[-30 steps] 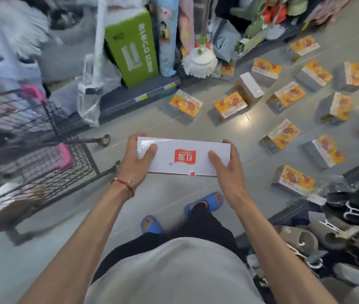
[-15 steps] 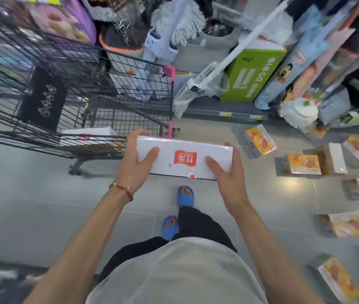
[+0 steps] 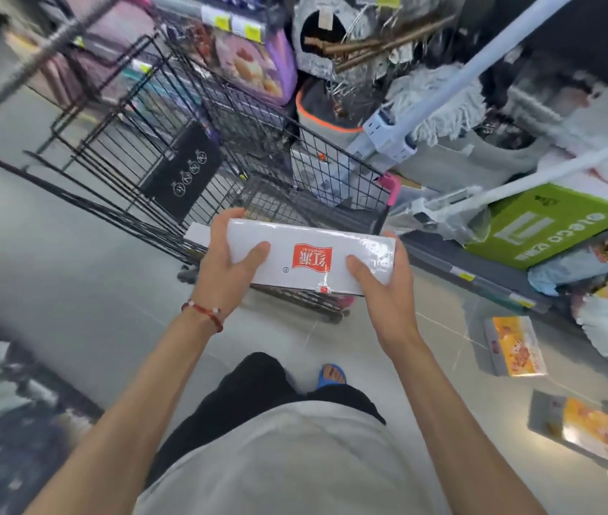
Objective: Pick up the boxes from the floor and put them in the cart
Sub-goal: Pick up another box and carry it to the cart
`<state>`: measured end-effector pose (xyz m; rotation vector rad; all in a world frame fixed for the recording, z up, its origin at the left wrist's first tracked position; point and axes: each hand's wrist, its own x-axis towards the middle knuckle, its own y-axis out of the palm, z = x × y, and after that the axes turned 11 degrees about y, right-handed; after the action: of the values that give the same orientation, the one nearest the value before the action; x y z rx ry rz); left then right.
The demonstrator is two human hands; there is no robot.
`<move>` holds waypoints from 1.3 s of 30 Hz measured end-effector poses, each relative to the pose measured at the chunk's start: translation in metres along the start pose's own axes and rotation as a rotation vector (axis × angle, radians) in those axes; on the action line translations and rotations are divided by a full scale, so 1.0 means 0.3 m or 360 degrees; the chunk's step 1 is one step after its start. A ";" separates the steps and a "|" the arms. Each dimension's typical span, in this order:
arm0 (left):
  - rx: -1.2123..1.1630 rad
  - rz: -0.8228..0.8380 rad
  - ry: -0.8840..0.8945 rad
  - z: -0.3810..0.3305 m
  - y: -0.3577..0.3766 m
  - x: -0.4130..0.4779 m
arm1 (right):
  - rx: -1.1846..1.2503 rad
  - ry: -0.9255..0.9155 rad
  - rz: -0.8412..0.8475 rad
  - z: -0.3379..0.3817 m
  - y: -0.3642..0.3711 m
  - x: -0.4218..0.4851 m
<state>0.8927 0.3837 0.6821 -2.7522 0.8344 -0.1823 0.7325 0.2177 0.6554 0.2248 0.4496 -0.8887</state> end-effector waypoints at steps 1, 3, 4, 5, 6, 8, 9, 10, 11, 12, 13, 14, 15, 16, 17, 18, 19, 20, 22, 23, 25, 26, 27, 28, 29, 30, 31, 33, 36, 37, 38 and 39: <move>-0.0001 -0.0018 -0.0015 0.002 -0.006 0.021 | 0.0002 -0.0001 0.0017 0.010 0.014 0.024; 0.0002 -0.0043 -0.0041 0.012 -0.020 0.070 | -0.0013 0.0002 0.0034 0.031 0.046 0.073; -0.0006 -0.0052 -0.0051 0.021 -0.027 0.099 | -0.0023 0.0001 0.0037 0.041 0.063 0.099; -0.0015 -0.0058 -0.0058 0.030 -0.034 0.128 | -0.0037 0.0001 0.0038 0.050 0.081 0.124; -0.0016 -0.0061 -0.0062 0.040 -0.042 0.159 | -0.0055 0.0003 0.0037 0.059 0.101 0.148; -0.0012 -0.0065 -0.0081 0.070 -0.063 0.224 | -0.0094 0.0012 0.0031 0.071 0.148 0.197; -0.0015 -0.0063 -0.0095 0.088 -0.076 0.258 | -0.0107 0.0018 0.0027 0.076 0.174 0.223; -0.0021 -0.0054 -0.0104 0.107 -0.092 0.294 | -0.0119 0.0021 0.0026 0.079 0.202 0.251; -0.0029 -0.0037 -0.0116 0.129 -0.110 0.333 | -0.0134 0.0026 0.0029 0.082 0.232 0.282; -0.0046 -0.0019 -0.0136 0.153 -0.130 0.376 | -0.0153 0.0039 0.0033 0.083 0.265 0.316; -0.0065 0.0000 -0.0162 0.175 -0.152 0.420 | -0.0170 0.0057 0.0033 0.086 0.301 0.347; -0.0077 0.0022 -0.0187 0.198 -0.175 0.468 | -0.0178 0.0076 0.0028 0.089 0.342 0.377; -0.0081 0.0049 -0.0208 0.221 -0.198 0.523 | -0.0175 0.0095 0.0018 0.092 0.388 0.407; -0.0084 0.0080 -0.0232 0.247 -0.221 0.578 | -0.0163 0.0119 0.0001 0.094 0.434 0.437; -0.0092 0.0108 -0.0263 0.273 -0.247 0.633 | -0.0141 0.0151 -0.0023 0.095 0.481 0.465; -0.0109 0.0130 -0.0283 0.299 -0.271 0.683 | -0.0117 0.0175 -0.0057 0.097 0.528 0.489; -0.0123 0.0153 -0.0287 0.324 -0.294 0.728 | -0.0107 0.0191 -0.0101 0.102 0.574 0.512; -0.0127 0.0180 -0.0293 0.350 -0.314 0.771 | -0.0105 0.0214 -0.0136 0.108 0.617 0.535; -0.0123 0.0236 -0.0327 0.404 -0.349 0.849 | -0.0079 0.0270 -0.0171 0.115 0.694 0.585; -0.0115 0.0261 -0.0350 0.432 -0.362 0.888 | -0.0059 0.0292 -0.0177 0.111 0.726 0.612; -0.0095 0.0296 -0.0398 0.484 -0.382 0.961 | -0.0042 0.0334 -0.0196 0.099 0.783 0.666; -0.0082 0.0317 -0.0423 0.509 -0.388 0.996 | -0.0038 0.0354 -0.0202 0.092 0.808 0.692; -0.0057 0.0340 -0.0443 0.534 -0.392 1.028 | -0.0031 0.0370 -0.0200 0.082 0.830 0.718; -0.0020 0.0359 -0.0456 0.561 -0.392 1.060 | -0.0019 0.0384 -0.0200 0.069 0.848 0.745; 0.0027 0.0379 -0.0467 0.588 -0.391 1.088 | -0.0012 0.0406 -0.0211 0.050 0.862 0.770; 0.0069 0.0394 -0.0480 0.619 -0.386 1.114 | -0.0011 0.0433 -0.0223 0.026 0.873 0.796; 0.0105 0.0398 -0.0493 0.656 -0.379 1.137 | -0.0014 0.0459 -0.0225 -0.001 0.882 0.827; 0.0166 0.0403 -0.0545 0.740 -0.363 1.167 | -0.0012 0.0530 -0.0215 -0.062 0.893 0.883; 0.0200 0.0414 -0.0660 0.858 -0.335 1.189 | 0.0002 0.0621 -0.0189 -0.153 0.908 0.969; 0.0219 0.0419 -0.0695 0.899 -0.327 1.193 | -0.0004 0.0657 -0.0184 -0.186 0.916 0.993; 0.0237 0.0421 -0.0726 0.938 -0.320 1.196 | -0.0007 0.0683 -0.0185 -0.217 0.927 1.014; 0.0253 0.0425 -0.0749 0.975 -0.315 1.198 | -0.0011 0.0693 -0.0192 -0.249 0.938 1.033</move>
<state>1.2963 0.3195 0.4443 -2.3567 0.9835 0.4151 1.1021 0.2029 0.4459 0.3912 0.8774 -0.9569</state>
